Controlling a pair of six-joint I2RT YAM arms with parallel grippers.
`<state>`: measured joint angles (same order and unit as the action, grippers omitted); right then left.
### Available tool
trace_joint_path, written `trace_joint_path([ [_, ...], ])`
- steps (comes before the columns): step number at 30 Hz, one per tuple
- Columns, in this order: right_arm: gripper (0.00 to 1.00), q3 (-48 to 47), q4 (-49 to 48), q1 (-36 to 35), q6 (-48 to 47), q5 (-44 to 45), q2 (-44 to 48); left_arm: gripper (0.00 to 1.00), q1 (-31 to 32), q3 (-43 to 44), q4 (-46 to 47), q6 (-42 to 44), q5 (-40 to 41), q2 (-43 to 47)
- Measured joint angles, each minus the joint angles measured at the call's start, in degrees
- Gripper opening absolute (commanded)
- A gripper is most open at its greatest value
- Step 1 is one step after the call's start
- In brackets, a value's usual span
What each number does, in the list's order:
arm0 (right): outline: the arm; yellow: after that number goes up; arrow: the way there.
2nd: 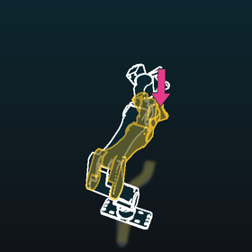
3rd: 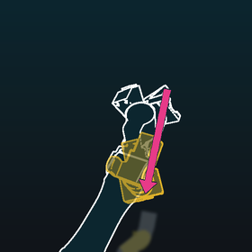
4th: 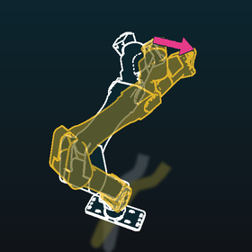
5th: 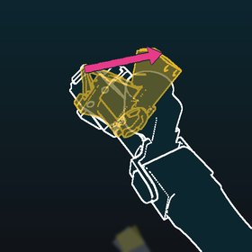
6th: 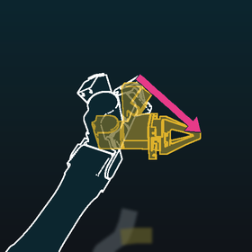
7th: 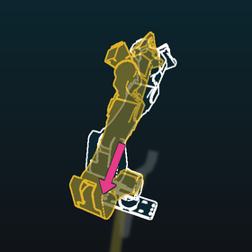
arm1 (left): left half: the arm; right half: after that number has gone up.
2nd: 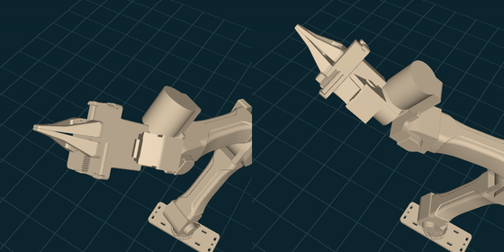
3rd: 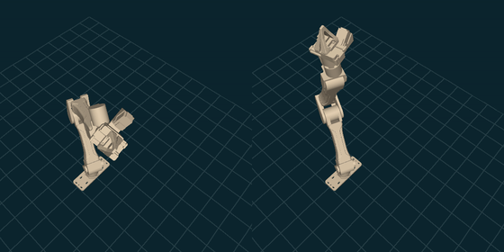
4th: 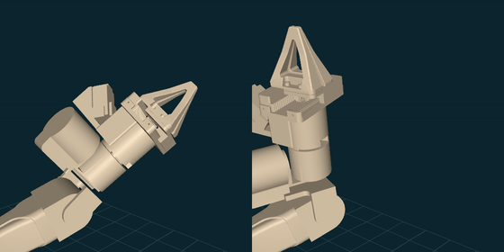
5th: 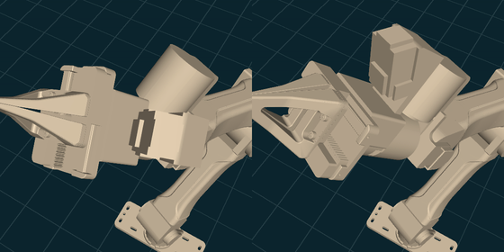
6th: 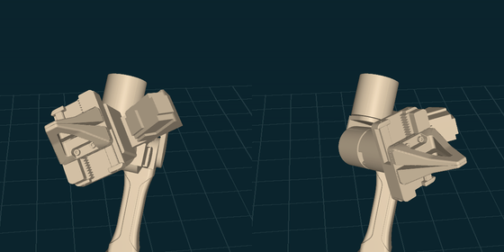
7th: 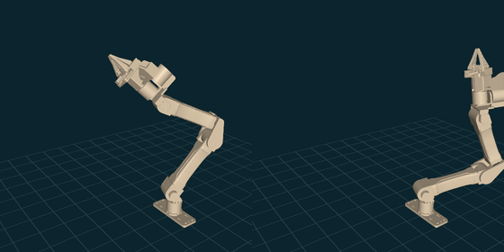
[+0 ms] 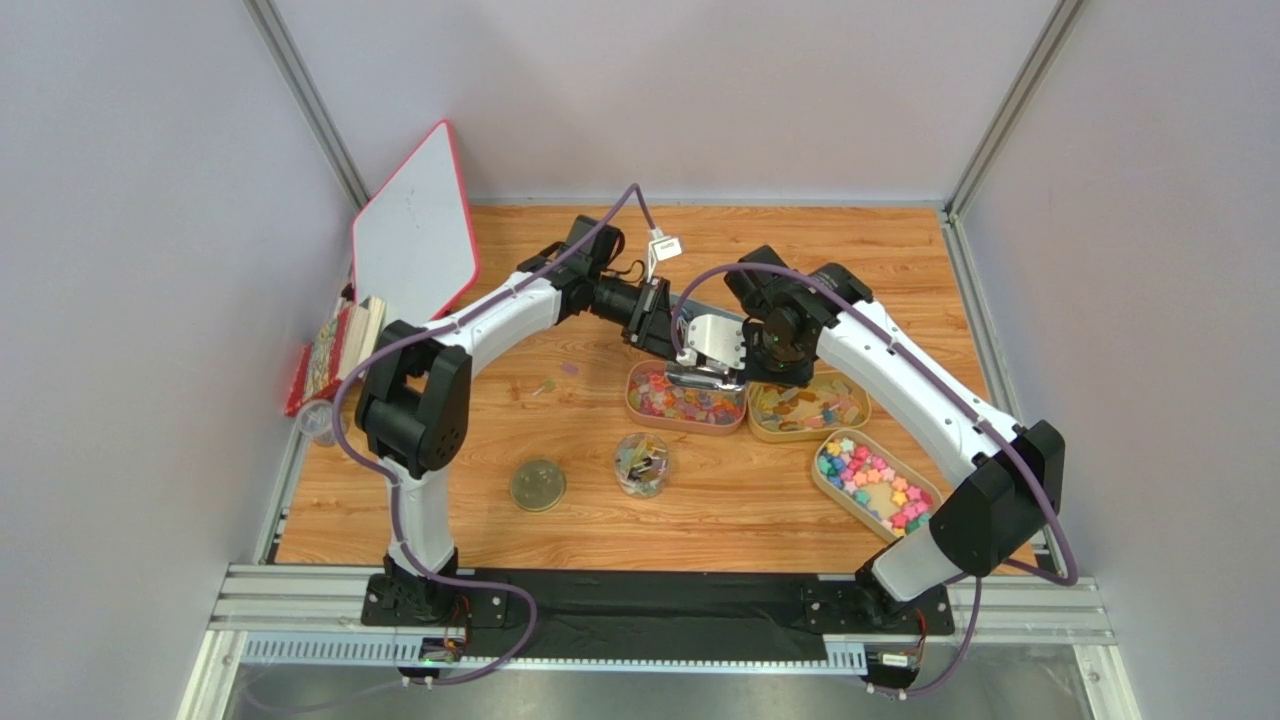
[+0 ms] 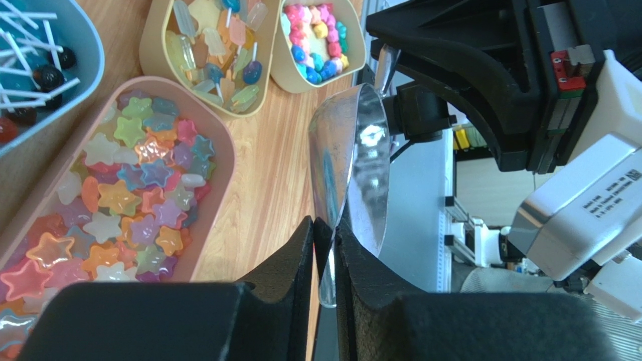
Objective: Pack the candies
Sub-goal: Adjust the spatula.
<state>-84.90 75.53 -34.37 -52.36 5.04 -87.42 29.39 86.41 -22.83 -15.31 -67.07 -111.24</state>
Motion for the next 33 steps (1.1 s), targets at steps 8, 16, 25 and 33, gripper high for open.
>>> trace_joint_path([
  [8,0.12,0.0,0.0,-0.1,0.7,-0.1,0.0,0.0,-0.1,-0.7,0.1,0.7,0.1,0.0],
  [16,0.52,1.7,-2.5,0.2,3.0,-0.3,2.8,0.0,-0.1,1.6,-7.6,8.5,0.1,0.0],
  [25,0.56,5.8,-0.5,14.7,-4.5,-25.8,22.3,0.0,0.0,4.9,-17.3,21.2,2.2,0.0],
  [33,0.52,8.5,1.7,18.4,-9.6,-45.5,21.7,0.0,-0.1,4.7,-20.5,25.9,2.4,0.7],
])
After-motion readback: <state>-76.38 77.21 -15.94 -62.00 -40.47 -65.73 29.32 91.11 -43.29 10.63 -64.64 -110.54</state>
